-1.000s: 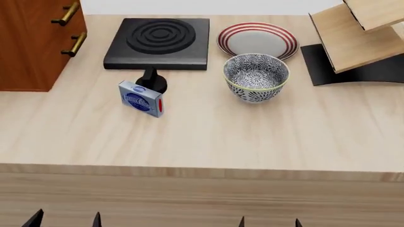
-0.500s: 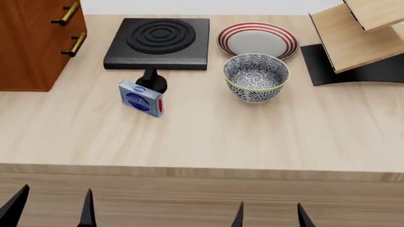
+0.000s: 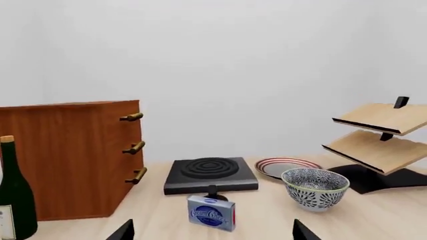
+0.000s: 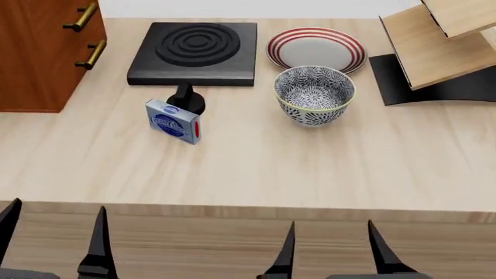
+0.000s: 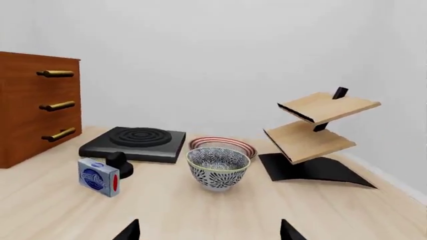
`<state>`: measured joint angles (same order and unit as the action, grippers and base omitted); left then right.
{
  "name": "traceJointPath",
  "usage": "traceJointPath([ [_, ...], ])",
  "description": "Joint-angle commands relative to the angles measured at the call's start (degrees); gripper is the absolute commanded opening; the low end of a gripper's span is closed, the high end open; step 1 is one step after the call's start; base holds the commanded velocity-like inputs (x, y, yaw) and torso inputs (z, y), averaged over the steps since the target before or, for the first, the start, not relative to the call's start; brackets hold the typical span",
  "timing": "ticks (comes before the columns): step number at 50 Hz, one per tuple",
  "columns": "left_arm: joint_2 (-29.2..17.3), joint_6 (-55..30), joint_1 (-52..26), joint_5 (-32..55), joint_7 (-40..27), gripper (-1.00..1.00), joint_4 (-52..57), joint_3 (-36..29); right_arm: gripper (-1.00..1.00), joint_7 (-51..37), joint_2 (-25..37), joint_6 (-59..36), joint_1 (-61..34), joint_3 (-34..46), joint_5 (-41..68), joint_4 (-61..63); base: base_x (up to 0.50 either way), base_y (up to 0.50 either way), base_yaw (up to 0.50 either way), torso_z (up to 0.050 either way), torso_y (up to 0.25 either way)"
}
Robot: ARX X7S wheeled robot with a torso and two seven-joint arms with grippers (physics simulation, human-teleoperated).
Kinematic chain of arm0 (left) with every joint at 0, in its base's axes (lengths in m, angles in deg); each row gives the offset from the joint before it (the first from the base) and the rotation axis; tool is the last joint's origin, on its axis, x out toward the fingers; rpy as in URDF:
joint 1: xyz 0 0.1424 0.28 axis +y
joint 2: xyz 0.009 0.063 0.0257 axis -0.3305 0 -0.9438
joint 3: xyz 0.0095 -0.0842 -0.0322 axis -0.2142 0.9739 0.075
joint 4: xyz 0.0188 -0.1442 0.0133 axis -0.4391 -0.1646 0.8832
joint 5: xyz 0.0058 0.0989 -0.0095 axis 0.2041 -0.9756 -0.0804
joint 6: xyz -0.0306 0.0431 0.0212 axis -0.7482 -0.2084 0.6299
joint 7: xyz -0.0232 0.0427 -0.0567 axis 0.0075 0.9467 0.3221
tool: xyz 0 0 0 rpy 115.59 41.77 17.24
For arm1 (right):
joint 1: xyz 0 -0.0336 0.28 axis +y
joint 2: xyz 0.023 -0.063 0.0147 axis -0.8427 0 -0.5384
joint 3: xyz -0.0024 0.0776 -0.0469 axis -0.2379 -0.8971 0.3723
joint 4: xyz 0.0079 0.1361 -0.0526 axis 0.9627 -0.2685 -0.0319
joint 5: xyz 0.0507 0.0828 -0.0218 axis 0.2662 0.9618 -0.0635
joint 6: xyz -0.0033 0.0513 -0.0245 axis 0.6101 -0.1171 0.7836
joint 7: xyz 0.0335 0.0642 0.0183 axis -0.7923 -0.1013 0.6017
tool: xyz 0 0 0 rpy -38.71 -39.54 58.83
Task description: Pick up the cream cheese and put it in the bowl.
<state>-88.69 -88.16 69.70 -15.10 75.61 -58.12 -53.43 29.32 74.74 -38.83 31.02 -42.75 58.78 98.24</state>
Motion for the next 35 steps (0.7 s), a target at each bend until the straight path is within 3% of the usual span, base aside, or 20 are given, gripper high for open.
traceJointPath([
  [1,-1.6,-4.1,-1.4,-1.6,-1.2,1.00,6.2,-2.0,1.00,-1.0,0.9,-4.9,-1.2,0.6,0.0,5.7,0.00,0.00,0.00,0.000,0.000],
  [35,-2.6,-11.7,-5.5,0.7,-3.1,1.00,15.7,-1.9,1.00,-3.2,2.6,-6.6,-2.7,-3.1,3.7,14.0,0.00,0.00,0.00,0.000,0.000],
])
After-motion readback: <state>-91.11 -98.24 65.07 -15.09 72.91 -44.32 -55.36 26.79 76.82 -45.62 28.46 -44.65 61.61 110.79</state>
